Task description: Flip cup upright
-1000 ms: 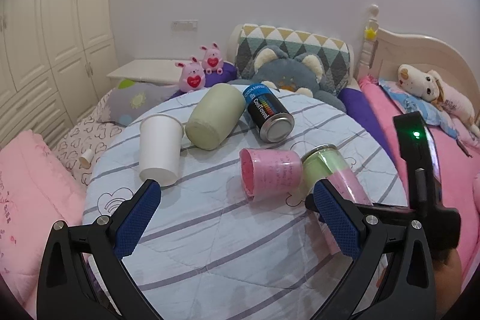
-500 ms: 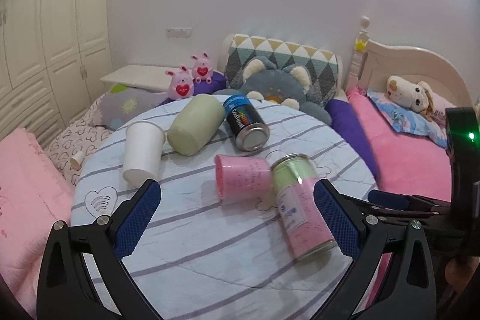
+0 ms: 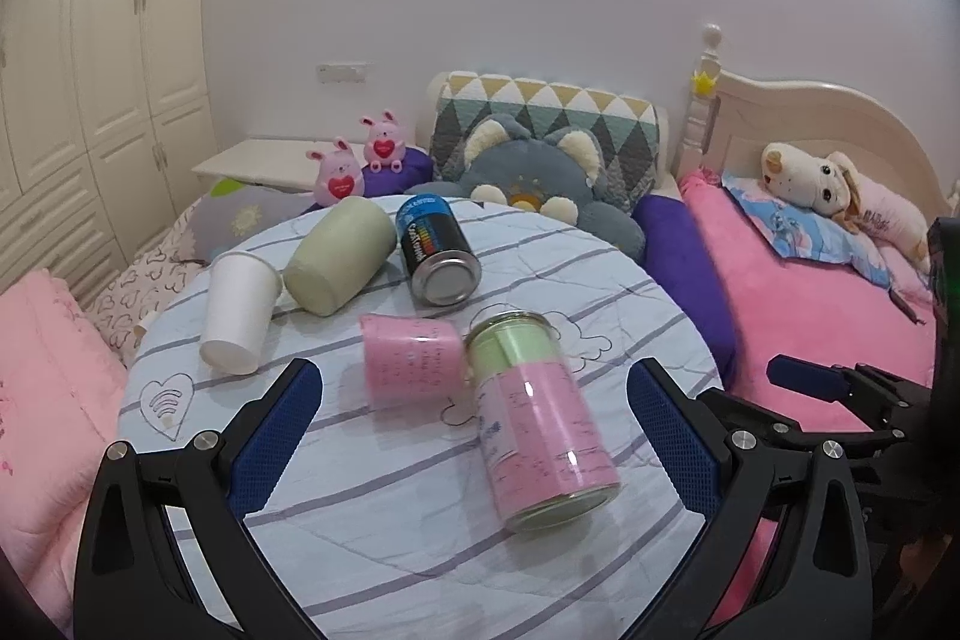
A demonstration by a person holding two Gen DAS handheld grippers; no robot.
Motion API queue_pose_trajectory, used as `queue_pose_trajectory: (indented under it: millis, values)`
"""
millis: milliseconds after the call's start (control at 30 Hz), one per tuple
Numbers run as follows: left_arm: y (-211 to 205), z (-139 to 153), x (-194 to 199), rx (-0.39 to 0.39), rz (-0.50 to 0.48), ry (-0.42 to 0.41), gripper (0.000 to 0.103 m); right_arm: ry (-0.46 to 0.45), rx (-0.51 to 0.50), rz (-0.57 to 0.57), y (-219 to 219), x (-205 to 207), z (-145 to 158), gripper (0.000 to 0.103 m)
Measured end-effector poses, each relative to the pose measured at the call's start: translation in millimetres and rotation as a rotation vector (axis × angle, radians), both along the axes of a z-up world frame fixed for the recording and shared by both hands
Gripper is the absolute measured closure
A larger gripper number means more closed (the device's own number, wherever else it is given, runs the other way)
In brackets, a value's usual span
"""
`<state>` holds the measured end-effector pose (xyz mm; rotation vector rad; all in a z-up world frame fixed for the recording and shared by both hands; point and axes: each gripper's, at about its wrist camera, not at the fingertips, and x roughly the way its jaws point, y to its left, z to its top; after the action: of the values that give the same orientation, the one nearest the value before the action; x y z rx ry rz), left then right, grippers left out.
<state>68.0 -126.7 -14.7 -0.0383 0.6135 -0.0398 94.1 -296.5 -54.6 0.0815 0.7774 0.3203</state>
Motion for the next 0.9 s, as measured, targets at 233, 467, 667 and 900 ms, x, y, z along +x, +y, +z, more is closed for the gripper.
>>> queue_pose_trajectory:
  millis: [233,467,667,900]
  values:
    - [-19,0,9,0.013,0.004,0.006,0.0,-0.019,-0.025,0.007,-10,6,-3,0.02]
    - [-30,-7,22,0.026,0.02,0.026,0.0,-0.028,-0.061,0.029,-14,17,-7,0.02]
    - [-39,-13,30,0.044,0.026,0.041,0.0,-0.029,-0.063,0.043,-18,24,-11,0.02]
    - [-42,-19,38,0.04,0.031,0.064,0.0,-0.022,-0.072,0.05,-21,32,-17,0.02]
